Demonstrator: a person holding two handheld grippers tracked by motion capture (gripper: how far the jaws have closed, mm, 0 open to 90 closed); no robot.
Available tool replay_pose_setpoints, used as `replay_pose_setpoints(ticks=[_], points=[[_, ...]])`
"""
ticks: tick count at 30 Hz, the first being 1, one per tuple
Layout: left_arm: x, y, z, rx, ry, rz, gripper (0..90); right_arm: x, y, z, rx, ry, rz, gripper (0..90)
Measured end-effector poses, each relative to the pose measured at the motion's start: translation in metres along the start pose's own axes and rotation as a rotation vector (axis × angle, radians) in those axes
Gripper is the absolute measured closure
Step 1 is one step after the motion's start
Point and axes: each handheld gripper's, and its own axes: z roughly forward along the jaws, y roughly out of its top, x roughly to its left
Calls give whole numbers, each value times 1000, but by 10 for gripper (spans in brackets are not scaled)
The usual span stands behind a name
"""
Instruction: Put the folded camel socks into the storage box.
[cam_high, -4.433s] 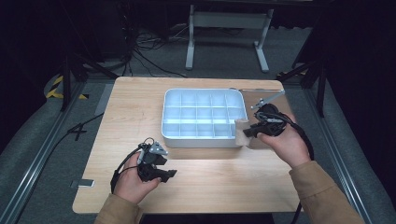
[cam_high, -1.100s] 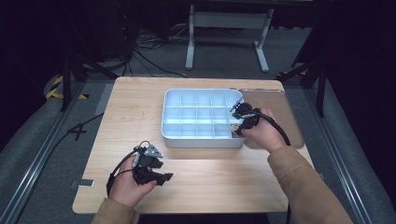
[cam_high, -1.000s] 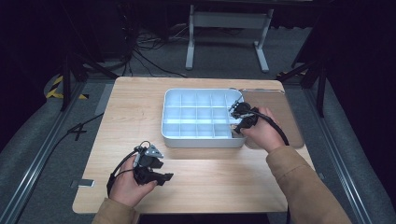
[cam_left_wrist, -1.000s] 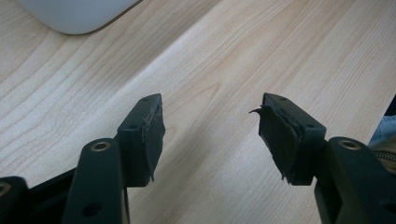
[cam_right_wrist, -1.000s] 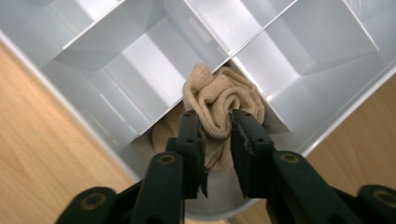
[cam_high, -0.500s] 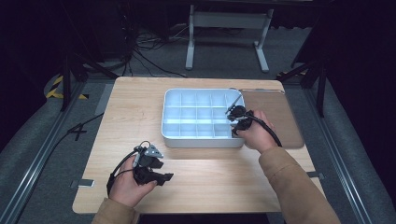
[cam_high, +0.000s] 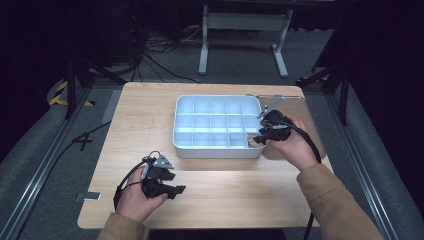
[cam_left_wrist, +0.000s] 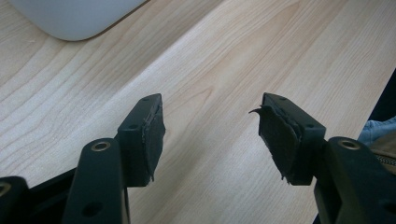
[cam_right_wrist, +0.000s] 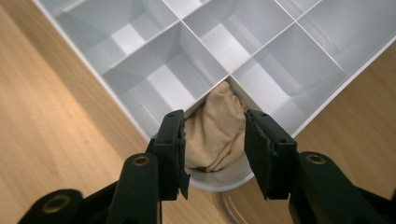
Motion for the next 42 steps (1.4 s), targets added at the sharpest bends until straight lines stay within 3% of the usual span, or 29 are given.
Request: replay_pose_setpoints(ticks=[3, 13, 20, 23, 26, 30, 33, 39, 42], points=[[-1, 2, 1, 5, -9, 11, 414, 6, -7, -11, -42, 26, -22, 575], [-5, 7, 3, 13, -25, 32, 416, 28, -27, -29, -92, 129, -81, 552], [-9, 6, 2, 26, -49, 30, 426, 44, -46, -32, -149, 188, -58, 514], [-10, 6, 2, 27, -51, 30, 431, 49, -56, -29, -178, 180, -25, 510], [-10, 7, 1, 41, -53, 44, 437, 55, -62, -23, -165, 173, -32, 519], [-12, 7, -1, 58, -107, 62, 452, 66, -72, -15, -185, 217, -46, 532], [-14, 8, 0, 52, -114, 73, 436, 70, -76, -8, -159, 206, -61, 538], [-15, 9, 0, 71, -116, 89, 423, 73, -85, 6, -128, 223, -44, 529], [-14, 9, 3, 81, -101, 95, 427, 74, -90, 11, -116, 237, -54, 552]])
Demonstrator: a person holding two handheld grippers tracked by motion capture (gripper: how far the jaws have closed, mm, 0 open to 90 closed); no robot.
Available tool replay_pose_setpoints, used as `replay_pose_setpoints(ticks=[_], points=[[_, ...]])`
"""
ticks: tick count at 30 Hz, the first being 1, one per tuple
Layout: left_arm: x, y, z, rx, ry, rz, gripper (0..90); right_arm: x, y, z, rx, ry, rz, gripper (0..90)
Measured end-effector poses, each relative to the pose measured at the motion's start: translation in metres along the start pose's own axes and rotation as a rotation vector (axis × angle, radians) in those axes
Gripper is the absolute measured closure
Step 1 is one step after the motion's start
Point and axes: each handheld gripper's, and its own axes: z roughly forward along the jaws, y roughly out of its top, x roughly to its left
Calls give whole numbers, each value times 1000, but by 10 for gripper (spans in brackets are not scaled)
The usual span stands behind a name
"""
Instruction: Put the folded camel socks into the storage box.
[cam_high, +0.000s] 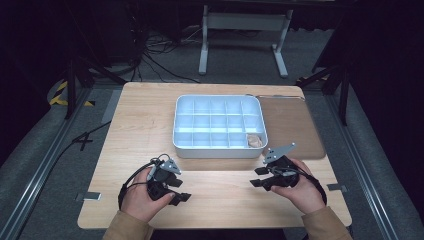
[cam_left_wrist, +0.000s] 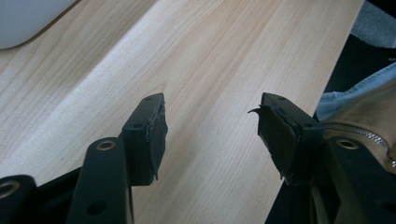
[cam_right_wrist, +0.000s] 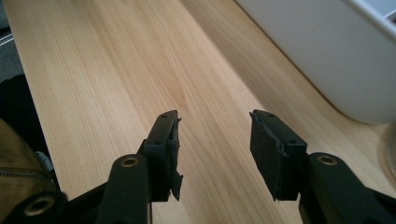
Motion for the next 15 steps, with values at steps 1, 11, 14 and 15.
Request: replay_pose_setpoints(ticks=[1, 11, 14, 15], points=[[0, 0, 0, 9, 1, -2, 427, 1, -2, 2, 7, 2, -18, 559], [3, -1, 9, 32, 36, 26, 427, 12, -22, 33, -9, -5, -45, 565], [3, -3, 14, 38, 30, 35, 429, 13, -25, 35, -32, -3, -29, 553], [3, -3, 16, 30, 27, 35, 429, 14, -26, 36, -35, -1, -28, 549]])
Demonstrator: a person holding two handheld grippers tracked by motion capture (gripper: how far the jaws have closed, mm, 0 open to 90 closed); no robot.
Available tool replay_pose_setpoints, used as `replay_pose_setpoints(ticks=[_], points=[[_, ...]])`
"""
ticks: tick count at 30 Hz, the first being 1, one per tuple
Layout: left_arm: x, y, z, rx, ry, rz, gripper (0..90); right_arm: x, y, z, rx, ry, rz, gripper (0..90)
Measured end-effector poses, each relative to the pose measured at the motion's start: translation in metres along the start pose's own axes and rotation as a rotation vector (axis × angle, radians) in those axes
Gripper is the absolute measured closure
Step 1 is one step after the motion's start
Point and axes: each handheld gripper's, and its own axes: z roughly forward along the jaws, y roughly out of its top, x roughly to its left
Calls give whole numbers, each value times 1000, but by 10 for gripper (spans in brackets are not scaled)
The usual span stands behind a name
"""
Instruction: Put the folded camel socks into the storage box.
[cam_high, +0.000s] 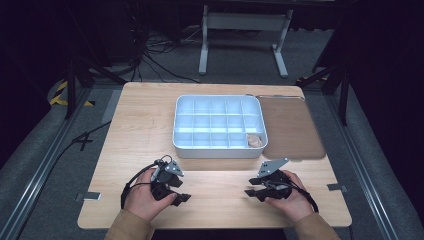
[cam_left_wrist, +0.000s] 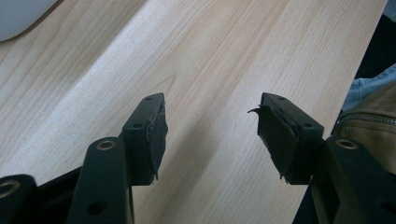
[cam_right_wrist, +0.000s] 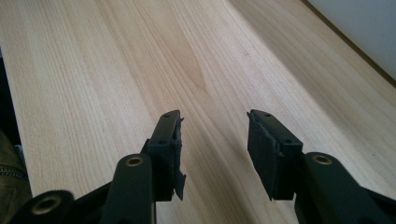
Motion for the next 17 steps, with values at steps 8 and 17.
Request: replay_pose_setpoints(ticks=[8, 17], points=[[-2, -4, 15, -14, 26, 52, 420, 4, -4, 5, -38, -18, -23, 521], [-3, -15, 27, -182, 50, 53, 367, -3, -11, 8, -78, -23, -9, 490]])
